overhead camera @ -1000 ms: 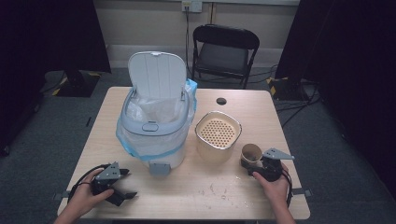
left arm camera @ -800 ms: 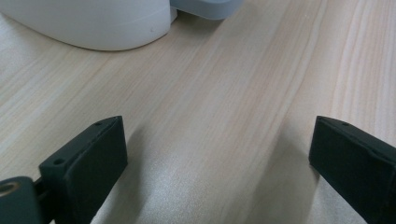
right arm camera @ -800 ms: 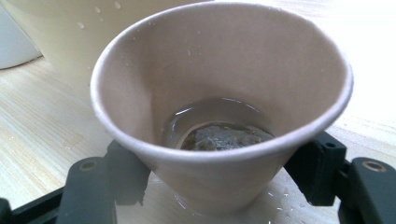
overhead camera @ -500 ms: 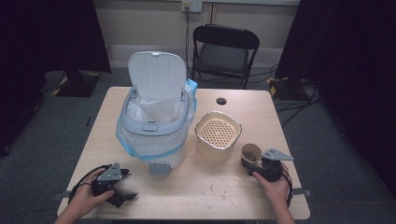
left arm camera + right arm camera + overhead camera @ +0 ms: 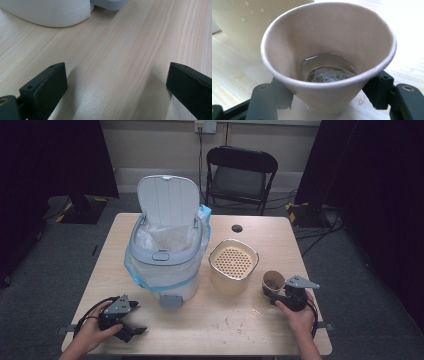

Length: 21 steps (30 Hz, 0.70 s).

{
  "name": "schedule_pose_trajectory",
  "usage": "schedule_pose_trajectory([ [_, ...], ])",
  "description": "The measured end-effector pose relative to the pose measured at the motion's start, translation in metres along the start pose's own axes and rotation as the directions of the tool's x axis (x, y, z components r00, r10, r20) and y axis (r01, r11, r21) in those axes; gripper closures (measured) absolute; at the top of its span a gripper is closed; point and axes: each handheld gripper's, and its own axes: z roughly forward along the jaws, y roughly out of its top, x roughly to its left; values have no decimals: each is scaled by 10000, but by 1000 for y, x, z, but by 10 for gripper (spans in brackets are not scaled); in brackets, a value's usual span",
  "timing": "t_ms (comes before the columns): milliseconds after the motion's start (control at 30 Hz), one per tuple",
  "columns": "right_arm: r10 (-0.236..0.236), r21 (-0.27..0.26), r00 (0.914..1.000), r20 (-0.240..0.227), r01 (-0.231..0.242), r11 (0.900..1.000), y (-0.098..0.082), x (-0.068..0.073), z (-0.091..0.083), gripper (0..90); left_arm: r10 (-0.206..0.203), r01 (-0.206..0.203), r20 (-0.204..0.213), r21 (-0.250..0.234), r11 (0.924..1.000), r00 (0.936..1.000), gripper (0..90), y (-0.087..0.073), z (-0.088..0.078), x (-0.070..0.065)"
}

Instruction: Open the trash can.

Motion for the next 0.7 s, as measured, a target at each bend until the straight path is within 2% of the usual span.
schedule_pose_trajectory([
  [300, -23, 164, 9999, 160, 20, 9999, 13, -4, 4, 345, -4, 4, -23, 13, 10000, 10000, 27, 0, 0, 0],
  [700, 29, 241, 9995, 302, -36, 9997, 38, -10, 4, 347, -83, 83, -98, 18, 10000, 9999, 27, -1, -1, -2],
])
